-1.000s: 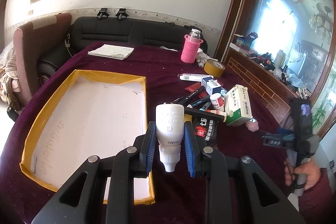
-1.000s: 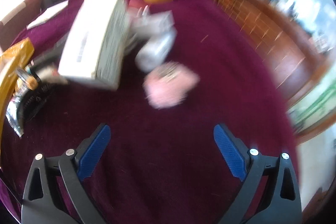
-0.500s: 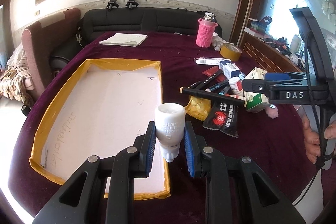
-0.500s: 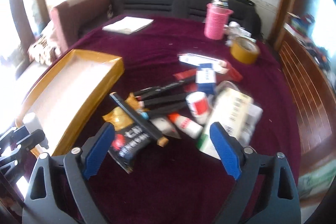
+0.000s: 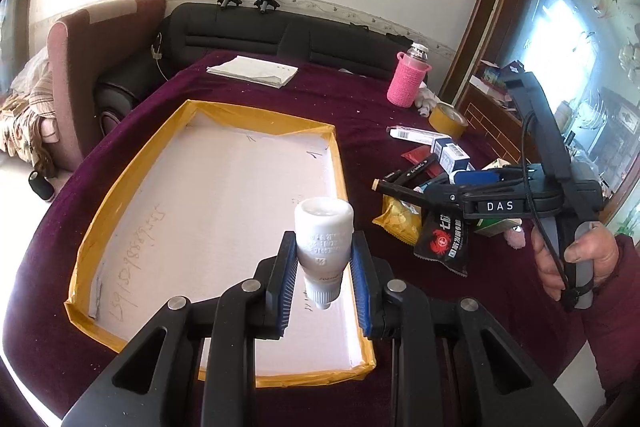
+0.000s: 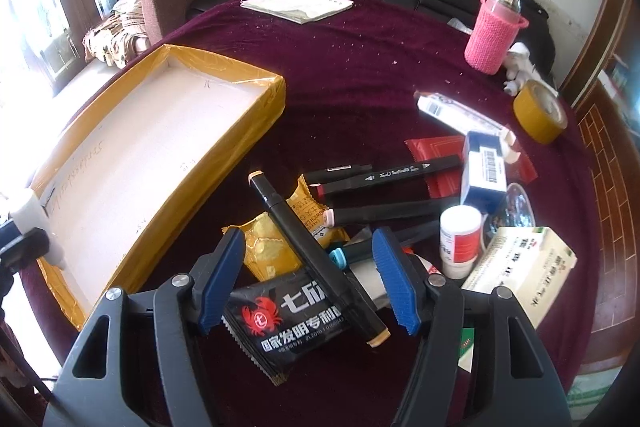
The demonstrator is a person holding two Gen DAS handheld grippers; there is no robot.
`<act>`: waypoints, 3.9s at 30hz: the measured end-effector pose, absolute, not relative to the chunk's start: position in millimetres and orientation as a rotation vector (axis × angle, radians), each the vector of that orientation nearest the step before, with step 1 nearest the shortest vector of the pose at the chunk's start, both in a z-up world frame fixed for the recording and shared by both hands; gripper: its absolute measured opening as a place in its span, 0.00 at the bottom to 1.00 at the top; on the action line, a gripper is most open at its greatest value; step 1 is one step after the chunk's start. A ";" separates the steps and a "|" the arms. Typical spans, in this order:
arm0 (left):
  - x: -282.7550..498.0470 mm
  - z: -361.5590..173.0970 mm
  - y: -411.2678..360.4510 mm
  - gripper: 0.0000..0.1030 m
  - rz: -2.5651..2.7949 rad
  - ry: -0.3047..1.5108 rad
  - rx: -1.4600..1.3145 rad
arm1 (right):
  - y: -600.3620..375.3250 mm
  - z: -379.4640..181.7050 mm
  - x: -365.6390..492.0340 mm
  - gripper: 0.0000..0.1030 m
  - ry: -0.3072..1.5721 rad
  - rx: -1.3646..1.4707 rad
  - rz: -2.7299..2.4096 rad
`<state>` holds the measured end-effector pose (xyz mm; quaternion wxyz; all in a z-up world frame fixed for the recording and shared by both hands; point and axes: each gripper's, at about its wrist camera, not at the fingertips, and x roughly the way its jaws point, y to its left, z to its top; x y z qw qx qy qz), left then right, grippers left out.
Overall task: Organize objects
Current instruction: 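Grasp a black marker with the right gripper while the left gripper holds the bottle, then lower the bottle and marker into the tray and open both grippers, then move both grippers back to the cluttered pile of items, then grasp the black crab-printed snack packet with the left gripper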
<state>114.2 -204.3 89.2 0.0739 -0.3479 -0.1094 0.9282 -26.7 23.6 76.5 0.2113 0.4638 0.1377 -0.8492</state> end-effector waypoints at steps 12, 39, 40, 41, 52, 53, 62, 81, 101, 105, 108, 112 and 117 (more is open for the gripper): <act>111.8 79.0 -214.2 0.21 2.776 -0.382 -1.080 | -4.0 43.2 -39.3 0.16 0.514 1.399 -2.324; -25.6 85.1 -254.9 0.21 2.700 -0.484 -1.295 | -46.4 71.1 -72.3 0.12 -0.399 1.369 -2.111; -37.6 78.2 -258.5 0.21 2.671 -0.520 -1.314 | -51.8 65.8 -77.5 0.12 -0.402 1.379 -2.120; -48.2 71.1 -261.7 0.21 2.651 -0.555 -1.334 | -58.6 61.4 -82.8 0.12 -0.395 1.384 -2.137; -94.2 20.3 -261.5 0.21 2.541 -0.708 -1.418 | -85.7 31.7 -116.6 0.12 -0.371 1.417 -2.201; -94.7 19.5 -260.8 0.21 2.542 -0.711 -1.417 | -86.5 30.0 -119.0 0.12 -0.372 1.420 -2.203; -90.6 27.8 -261.7 0.42 2.595 -0.677 -1.389 | -68.6 35.4 -124.8 0.15 -0.419 1.417 -2.247; 18.7 92.8 -174.4 0.66 2.930 -0.083 -1.159 | 35.2 121.7 -12.7 0.15 -0.174 1.000 -2.678; 28.6 87.6 -81.4 0.66 2.793 0.069 -1.216 | 199.3 97.2 27.2 0.74 -0.415 0.966 -2.963; 21.3 77.7 -76.8 0.66 2.765 0.054 -1.264 | 221.5 82.8 21.8 0.74 -0.488 0.972 -2.989; 14.2 67.3 -69.3 0.66 2.750 0.090 -1.295 | 234.4 67.9 15.8 0.74 -0.547 0.995 -2.985; 7.4 52.0 -56.6 0.66 2.687 0.106 -1.346 | 241.4 55.1 9.9 0.74 -0.586 1.009 -2.974; 8.2 42.4 -39.3 0.66 2.644 0.114 -1.318 | 246.6 50.1 5.4 0.74 -0.615 1.015 -2.941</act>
